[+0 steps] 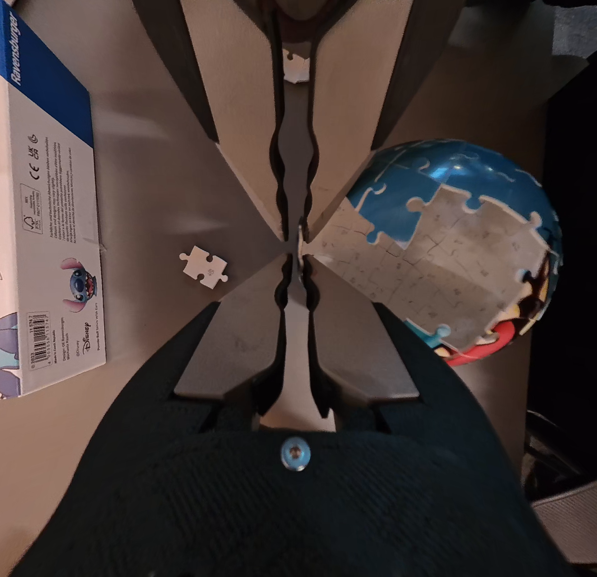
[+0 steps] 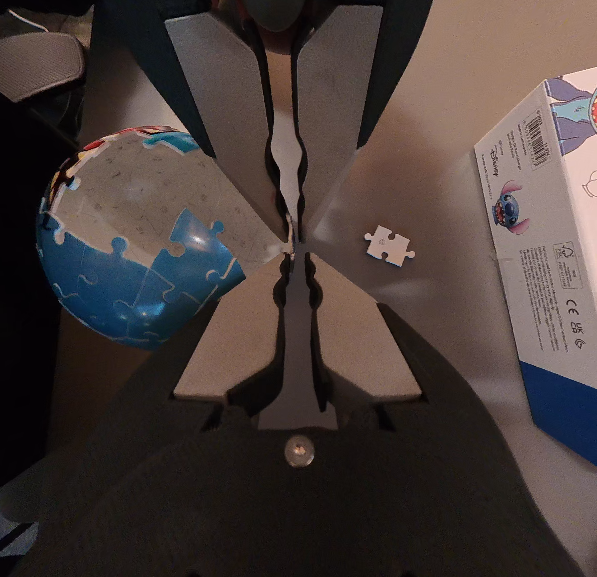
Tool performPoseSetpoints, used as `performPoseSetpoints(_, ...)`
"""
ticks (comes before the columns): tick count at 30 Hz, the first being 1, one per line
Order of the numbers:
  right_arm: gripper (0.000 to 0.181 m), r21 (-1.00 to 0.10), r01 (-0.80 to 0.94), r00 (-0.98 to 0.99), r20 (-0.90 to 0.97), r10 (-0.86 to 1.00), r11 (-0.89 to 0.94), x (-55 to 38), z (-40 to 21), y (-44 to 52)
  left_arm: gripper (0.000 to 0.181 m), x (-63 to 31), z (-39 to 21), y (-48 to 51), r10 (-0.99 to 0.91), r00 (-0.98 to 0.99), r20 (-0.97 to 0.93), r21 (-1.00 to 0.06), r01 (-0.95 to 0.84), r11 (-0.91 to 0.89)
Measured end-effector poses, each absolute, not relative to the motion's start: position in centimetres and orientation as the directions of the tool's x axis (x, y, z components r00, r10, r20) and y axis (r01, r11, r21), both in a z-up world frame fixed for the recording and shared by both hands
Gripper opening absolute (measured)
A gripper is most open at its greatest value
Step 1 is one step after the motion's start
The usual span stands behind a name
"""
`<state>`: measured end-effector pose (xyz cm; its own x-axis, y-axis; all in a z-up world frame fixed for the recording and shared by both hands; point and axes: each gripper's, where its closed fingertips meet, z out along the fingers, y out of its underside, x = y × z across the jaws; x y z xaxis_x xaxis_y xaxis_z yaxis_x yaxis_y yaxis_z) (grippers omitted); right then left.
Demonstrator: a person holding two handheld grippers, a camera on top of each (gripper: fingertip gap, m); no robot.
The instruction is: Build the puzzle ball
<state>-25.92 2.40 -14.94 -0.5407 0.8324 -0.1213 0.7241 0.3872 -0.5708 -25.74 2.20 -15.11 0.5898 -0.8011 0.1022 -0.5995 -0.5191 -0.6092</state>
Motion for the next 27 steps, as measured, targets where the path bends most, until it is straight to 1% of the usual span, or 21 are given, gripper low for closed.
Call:
performPoseSetpoints(6, 0.011, -0.588, 0.723, -0.539, -0.153, 0.828, 0.362, -26.0, -14.7, 2.4, 0.011, -25.9, -14.7, 2.1, -0.798, 0.590, 0.121, -0.618, -0.585, -0.526)
performPoseSetpoints(13, 0.022, -0.630, 0.713, -0.542, -0.217, 0.812, 0.308, -26.1, -13.9, 2.2, 0.021, -26.8, -11.4, 2.4, -0.775, 0.620, 0.122, -0.702, -0.499, -0.509)
performPoseSetpoints(17, 0.026, -0.628, 0.720, -0.535, -0.229, 0.813, 0.297, -26.2, -13.8, 2.4, 0.024, -28.5, -9.8, 2.5, -0.735, 0.671, 0.100, -0.734, -0.449, -0.510)
performPoseSetpoints(21, 0.027, -0.629, 0.718, -0.535, -0.225, 0.814, 0.299, -26.4, -13.4, 2.5, 0.026, -30.2, -8.9, 1.5, -0.691, 0.718, 0.087, -0.763, -0.397, -0.510)
performPoseSetpoints(27, 0.026, -0.583, 0.732, -0.555, -0.210, 0.805, 0.352, -26.6, -13.2, 1.8, 0.028, -32.4, -9.3, -0.4, -0.584, 0.803, 0.121, -0.808, -0.262, -0.527)
